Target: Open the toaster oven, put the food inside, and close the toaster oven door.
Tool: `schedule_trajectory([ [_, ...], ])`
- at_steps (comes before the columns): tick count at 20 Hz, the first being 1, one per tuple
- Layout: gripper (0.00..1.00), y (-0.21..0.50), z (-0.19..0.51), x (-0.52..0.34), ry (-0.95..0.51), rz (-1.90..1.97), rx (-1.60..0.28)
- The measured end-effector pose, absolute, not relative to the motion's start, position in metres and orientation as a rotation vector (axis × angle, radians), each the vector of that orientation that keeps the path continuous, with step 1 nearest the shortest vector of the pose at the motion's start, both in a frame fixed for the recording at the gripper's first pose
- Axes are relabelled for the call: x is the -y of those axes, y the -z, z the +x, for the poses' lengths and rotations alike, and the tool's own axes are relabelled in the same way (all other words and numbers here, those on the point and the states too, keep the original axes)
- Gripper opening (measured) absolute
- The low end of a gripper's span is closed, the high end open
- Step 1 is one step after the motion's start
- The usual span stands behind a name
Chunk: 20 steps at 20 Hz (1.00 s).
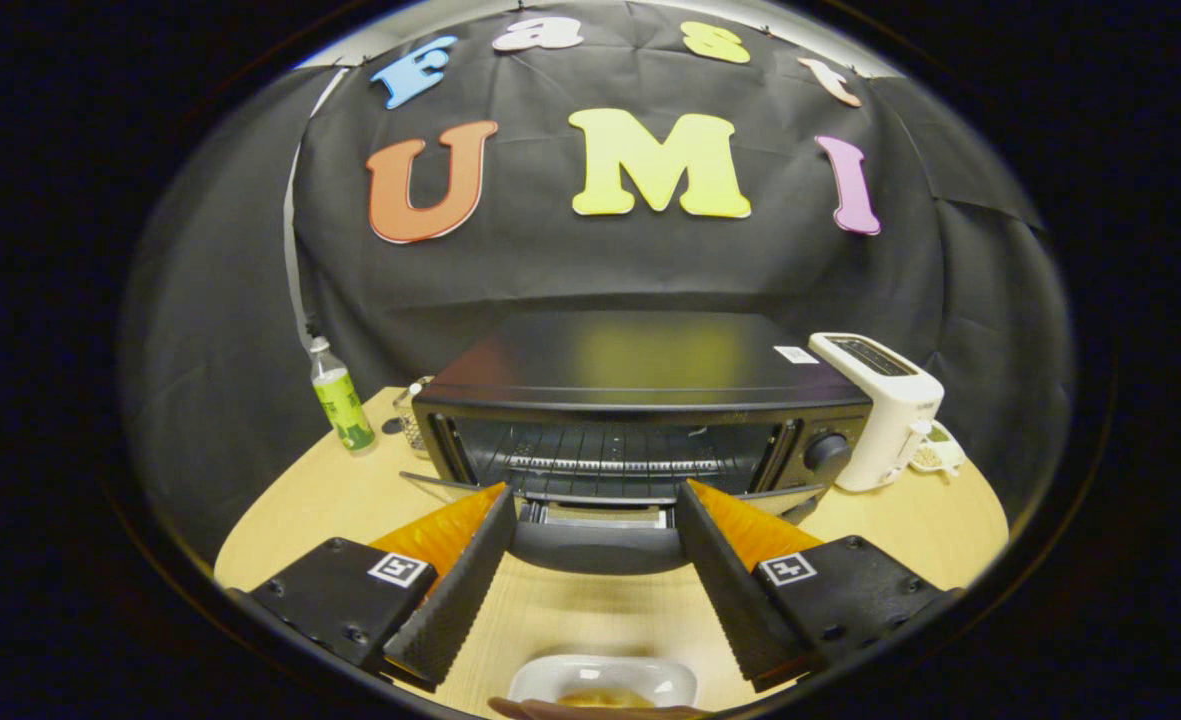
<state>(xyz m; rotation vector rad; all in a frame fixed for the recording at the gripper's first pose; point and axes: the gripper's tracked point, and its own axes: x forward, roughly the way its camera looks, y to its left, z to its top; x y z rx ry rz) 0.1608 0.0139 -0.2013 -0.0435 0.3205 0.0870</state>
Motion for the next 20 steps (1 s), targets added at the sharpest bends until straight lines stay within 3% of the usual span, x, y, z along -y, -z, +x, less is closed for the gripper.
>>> schedule_trajectory([
  [13,1.00,0.273,0.107,0.000,-0.130,-0.105,-0.315],
  [20,1.00,0.327,0.095,0.004,-0.120,0.008,-0.532],
])
